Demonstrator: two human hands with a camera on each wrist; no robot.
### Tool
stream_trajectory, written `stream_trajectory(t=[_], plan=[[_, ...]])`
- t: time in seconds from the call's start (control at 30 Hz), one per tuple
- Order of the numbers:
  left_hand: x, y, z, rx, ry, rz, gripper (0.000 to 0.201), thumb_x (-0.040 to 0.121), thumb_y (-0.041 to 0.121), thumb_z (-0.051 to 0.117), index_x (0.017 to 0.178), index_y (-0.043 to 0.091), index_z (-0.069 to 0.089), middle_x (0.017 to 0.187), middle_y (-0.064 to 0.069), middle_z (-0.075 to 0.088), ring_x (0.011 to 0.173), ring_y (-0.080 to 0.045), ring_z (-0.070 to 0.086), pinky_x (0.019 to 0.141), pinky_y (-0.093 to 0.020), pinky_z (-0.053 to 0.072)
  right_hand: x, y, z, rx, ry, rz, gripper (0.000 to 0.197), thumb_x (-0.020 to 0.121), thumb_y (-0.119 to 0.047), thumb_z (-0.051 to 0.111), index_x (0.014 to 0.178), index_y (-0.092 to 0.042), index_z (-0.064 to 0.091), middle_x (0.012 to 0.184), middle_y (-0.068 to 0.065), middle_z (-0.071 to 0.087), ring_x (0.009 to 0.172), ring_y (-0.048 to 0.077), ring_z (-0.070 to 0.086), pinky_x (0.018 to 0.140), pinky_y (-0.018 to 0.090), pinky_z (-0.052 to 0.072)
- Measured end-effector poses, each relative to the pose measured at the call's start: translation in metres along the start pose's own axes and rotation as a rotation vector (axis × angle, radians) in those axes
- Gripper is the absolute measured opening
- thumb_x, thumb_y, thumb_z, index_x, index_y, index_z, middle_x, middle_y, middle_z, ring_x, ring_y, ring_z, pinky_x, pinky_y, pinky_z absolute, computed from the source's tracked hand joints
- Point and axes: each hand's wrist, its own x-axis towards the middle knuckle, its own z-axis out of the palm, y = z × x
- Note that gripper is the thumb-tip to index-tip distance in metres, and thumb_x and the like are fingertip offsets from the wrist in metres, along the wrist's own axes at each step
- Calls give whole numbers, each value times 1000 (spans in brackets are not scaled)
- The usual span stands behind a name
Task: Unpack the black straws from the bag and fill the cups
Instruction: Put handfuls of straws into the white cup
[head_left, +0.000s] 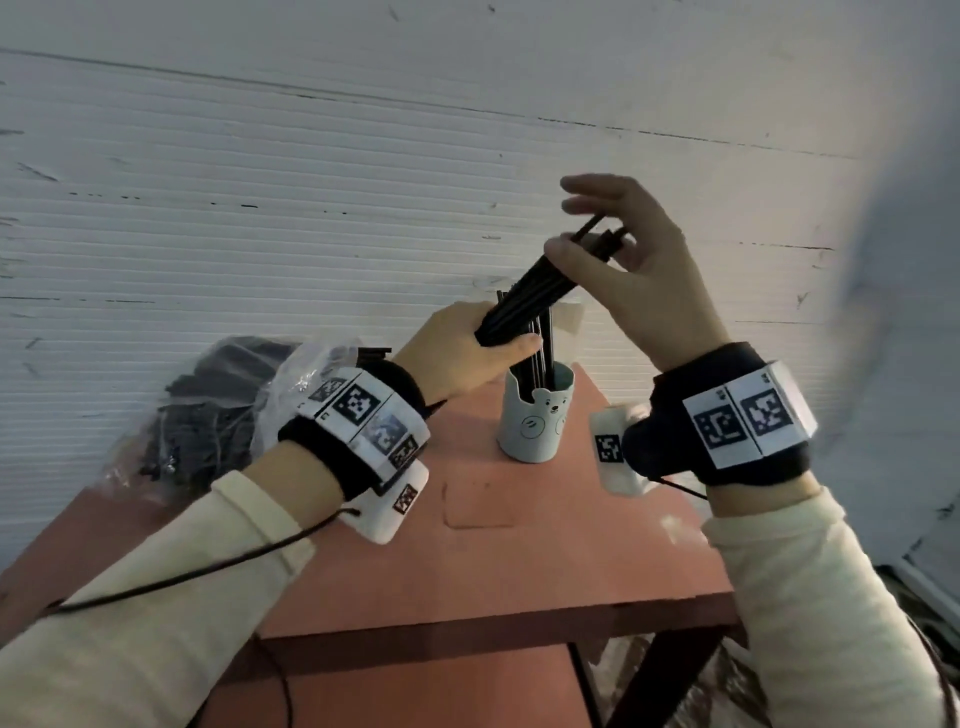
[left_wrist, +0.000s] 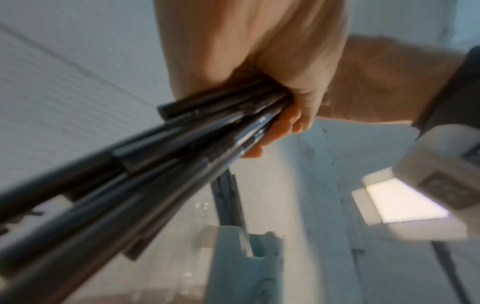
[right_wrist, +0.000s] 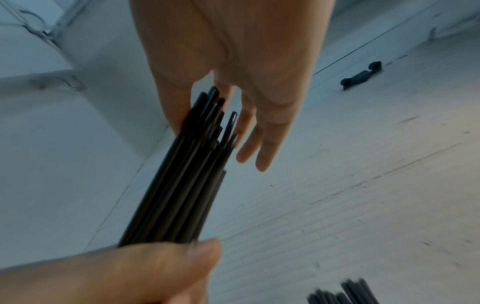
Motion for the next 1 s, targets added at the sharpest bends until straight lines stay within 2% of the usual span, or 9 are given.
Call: stream_trajectory(t=[0.1, 0.2, 0.33, 0.4, 0.47, 0.6, 0.8, 0.9, 1.0], plan=[[0, 12, 16, -251, -10, -34, 36, 89, 43, 63, 72, 13, 55, 56, 6, 53, 47, -1, 50, 52, -11, 41, 10, -10, 5, 10, 26, -61, 31, 90, -11, 62, 120, -19, 59, 123, -5, 60, 107, 8, 62, 88, 19, 50], [-1, 5, 35, -388, -50, -157, 31, 86, 47, 65, 71, 21, 59, 60, 5, 61, 59, -7, 60, 71, -24, 51, 14, -5, 17, -121, -22, -66, 26, 93, -13, 56, 119, -15, 60, 117, -7, 63, 97, 1, 61, 82, 9, 45], [-9, -19, 54, -505, -219, -303, 16, 84, 30, 73, 76, 19, 67, 73, 1, 66, 72, -14, 65, 81, -28, 52, 0, 23, 36, -385, -232, 38, 24, 96, -24, 52, 115, -15, 64, 104, -8, 65, 85, -1, 56, 73, 2, 39], [-12, -30, 57, -555, -249, -355, 11, 81, 26, 77, 76, 19, 70, 82, -3, 70, 78, -16, 66, 88, -32, 53, -8, 34, 43, -411, -272, 34, 23, 95, -25, 54, 114, -15, 64, 107, -7, 65, 92, 3, 55, 79, 6, 40], [-13, -34, 58, -567, -255, -339, 12, 80, 26, 78, 74, 20, 70, 86, -5, 70, 80, -16, 66, 93, -36, 51, -10, 39, 46, -389, -229, 2, 23, 93, -25, 57, 113, -16, 64, 111, -5, 63, 99, 3, 53, 85, 9, 39], [-13, -31, 56, -612, -209, -284, 14, 82, 22, 75, 80, 16, 63, 80, 1, 66, 72, -12, 62, 72, -22, 50, -8, 45, 47, -340, -88, -69, 29, 89, -27, 64, 116, -18, 64, 119, -1, 56, 111, 10, 52, 96, 18, 38], [-15, -38, 57, -621, -249, -281, 17, 77, 23, 79, 82, 14, 65, 83, -1, 65, 83, -15, 62, 97, -35, 48, -10, 44, 51, -290, -126, -29, 22, 88, -20, 63, 110, -16, 64, 105, -3, 64, 98, 5, 55, 86, 15, 43], [-13, -39, 55, -630, -215, -289, 15, 77, 12, 79, 87, 10, 68, 89, -3, 68, 93, -15, 64, 101, -35, 47, -12, 44, 53, -270, -124, -96, 27, 87, -12, 61, 114, -14, 63, 107, -1, 62, 99, 3, 54, 88, 7, 39], [-15, -36, 53, -649, -188, -260, 16, 77, 10, 79, 87, 5, 67, 88, -8, 68, 90, -19, 65, 97, -35, 48, -12, 40, 55, -225, -143, -77, 20, 88, -12, 60, 108, -13, 65, 97, -3, 66, 92, 6, 58, 84, 16, 47]])
